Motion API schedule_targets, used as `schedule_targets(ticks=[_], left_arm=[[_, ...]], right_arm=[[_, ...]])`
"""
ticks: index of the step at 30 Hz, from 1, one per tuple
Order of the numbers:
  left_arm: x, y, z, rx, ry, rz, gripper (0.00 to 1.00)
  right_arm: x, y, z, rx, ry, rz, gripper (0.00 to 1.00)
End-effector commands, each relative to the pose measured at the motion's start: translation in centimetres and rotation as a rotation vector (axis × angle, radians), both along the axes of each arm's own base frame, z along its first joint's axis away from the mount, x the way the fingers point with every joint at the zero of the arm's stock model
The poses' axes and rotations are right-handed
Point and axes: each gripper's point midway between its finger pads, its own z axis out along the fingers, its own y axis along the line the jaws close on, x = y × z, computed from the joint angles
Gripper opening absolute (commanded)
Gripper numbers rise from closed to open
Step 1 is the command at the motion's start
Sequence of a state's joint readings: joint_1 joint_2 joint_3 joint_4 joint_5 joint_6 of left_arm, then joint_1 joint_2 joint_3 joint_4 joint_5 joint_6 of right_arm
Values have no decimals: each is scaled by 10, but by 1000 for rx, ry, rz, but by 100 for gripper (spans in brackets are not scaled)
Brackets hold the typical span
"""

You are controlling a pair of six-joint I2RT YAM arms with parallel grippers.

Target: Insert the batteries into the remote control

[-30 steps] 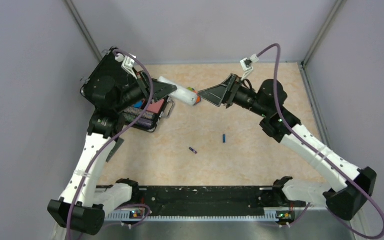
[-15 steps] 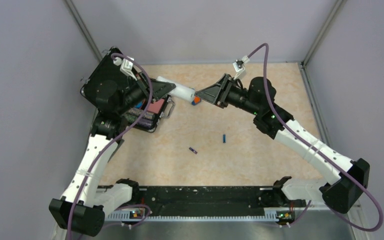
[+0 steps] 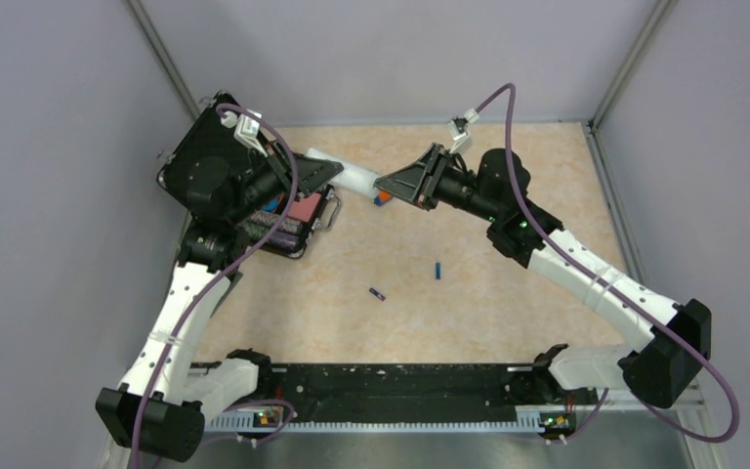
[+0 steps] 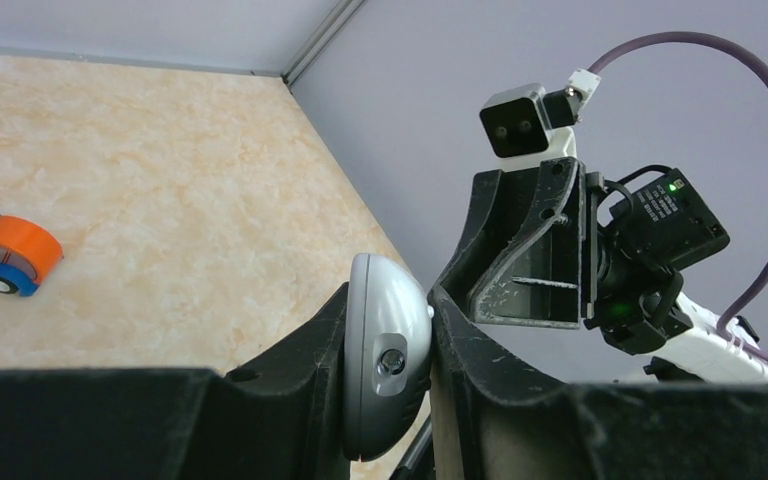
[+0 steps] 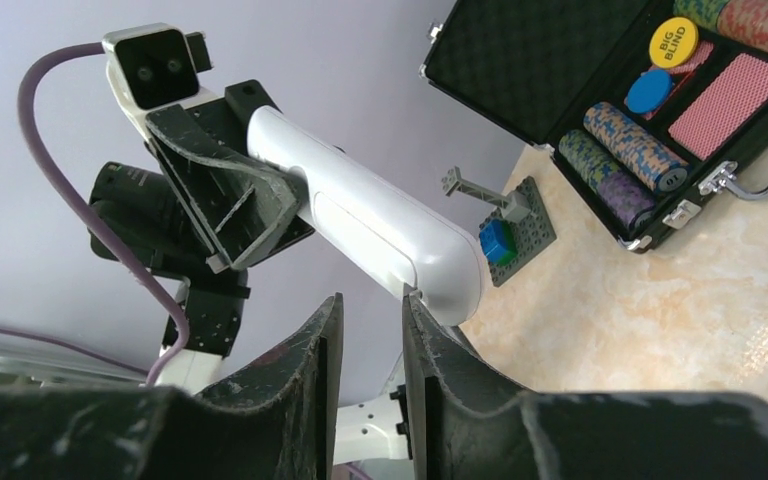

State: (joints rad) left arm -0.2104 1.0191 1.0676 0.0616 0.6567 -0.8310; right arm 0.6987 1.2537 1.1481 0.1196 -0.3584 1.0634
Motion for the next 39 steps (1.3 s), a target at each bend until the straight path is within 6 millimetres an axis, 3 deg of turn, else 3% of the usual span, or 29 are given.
schedule_targets(ticks=[1, 11, 19, 39], left_arm=[[-1, 0, 20, -11, -108, 0, 0], [-5, -4, 21, -9, -124, -39, 0], [-5, -2, 18, 11, -133, -30, 0], [2, -1, 14, 27, -129, -11, 0]], right_arm=[[-2, 8, 16, 43, -21, 34, 28], [3, 14, 10, 57, -9, 38, 31], [9, 14, 8, 45, -3, 14, 22], [18, 12, 7, -14, -31, -25, 26]])
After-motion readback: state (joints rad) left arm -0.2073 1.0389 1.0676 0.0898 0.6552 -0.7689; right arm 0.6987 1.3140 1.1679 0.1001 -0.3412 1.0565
